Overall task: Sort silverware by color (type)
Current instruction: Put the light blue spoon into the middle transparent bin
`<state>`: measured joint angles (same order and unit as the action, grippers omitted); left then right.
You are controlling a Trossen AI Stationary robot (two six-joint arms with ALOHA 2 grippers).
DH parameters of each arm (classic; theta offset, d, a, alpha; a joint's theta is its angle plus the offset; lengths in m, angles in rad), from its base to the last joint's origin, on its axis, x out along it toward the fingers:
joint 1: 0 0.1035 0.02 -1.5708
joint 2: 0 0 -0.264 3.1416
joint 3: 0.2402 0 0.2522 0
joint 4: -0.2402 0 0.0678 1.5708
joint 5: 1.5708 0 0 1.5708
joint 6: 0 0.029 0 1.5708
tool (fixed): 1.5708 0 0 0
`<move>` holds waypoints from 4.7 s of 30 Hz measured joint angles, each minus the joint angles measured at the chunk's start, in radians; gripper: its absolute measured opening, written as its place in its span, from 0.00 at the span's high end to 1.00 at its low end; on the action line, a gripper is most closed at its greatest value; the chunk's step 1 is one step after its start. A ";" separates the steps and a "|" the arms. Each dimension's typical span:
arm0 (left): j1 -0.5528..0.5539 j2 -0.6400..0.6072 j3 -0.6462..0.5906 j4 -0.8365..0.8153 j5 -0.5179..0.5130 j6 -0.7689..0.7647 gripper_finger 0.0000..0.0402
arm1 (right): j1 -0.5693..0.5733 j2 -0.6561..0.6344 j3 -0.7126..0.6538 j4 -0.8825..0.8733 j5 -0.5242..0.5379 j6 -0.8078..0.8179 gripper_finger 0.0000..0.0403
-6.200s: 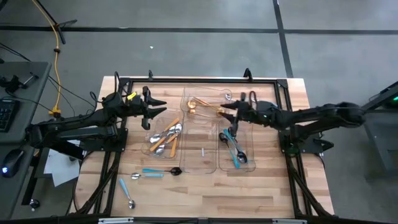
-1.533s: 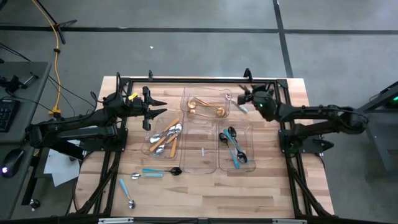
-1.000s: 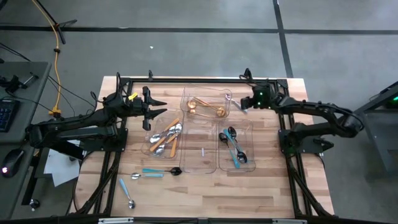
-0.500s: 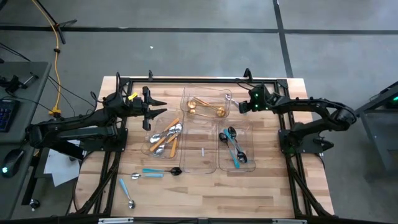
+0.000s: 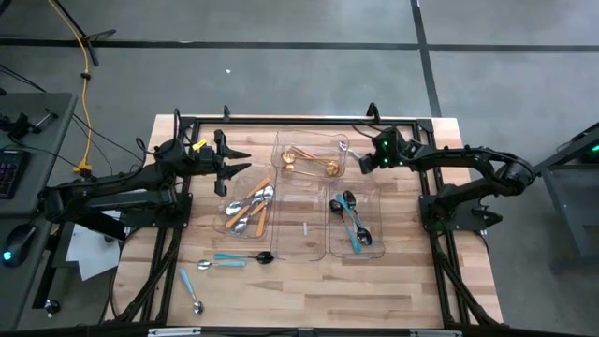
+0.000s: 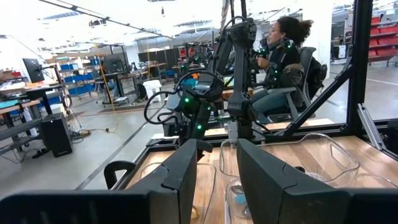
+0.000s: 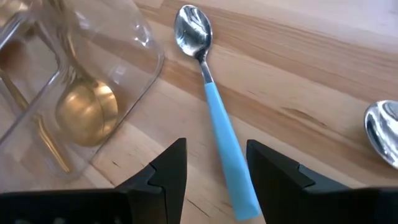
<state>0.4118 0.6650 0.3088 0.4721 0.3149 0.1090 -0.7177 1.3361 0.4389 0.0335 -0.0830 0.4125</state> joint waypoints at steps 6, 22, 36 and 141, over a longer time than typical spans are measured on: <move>0.000 0.000 0.000 0.000 0.000 0.000 0.74 | 0.013 0.000 0.000 -0.013 0.000 -0.047 0.63; 0.000 0.000 0.000 0.000 0.000 0.000 0.74 | 0.013 0.000 -0.001 -0.101 0.024 -0.029 0.63; 0.000 0.000 0.000 -0.003 0.000 0.000 0.74 | 0.013 0.000 -0.001 -0.138 0.100 -0.089 0.63; 0.000 0.156 -0.001 0.134 -0.012 -0.020 0.74 | 0.386 -0.236 0.000 0.711 0.022 -0.335 0.92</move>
<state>0.4118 0.8208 0.3080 0.6062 0.3027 0.0895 -0.3317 1.1004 0.4385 0.7444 -0.0612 0.0772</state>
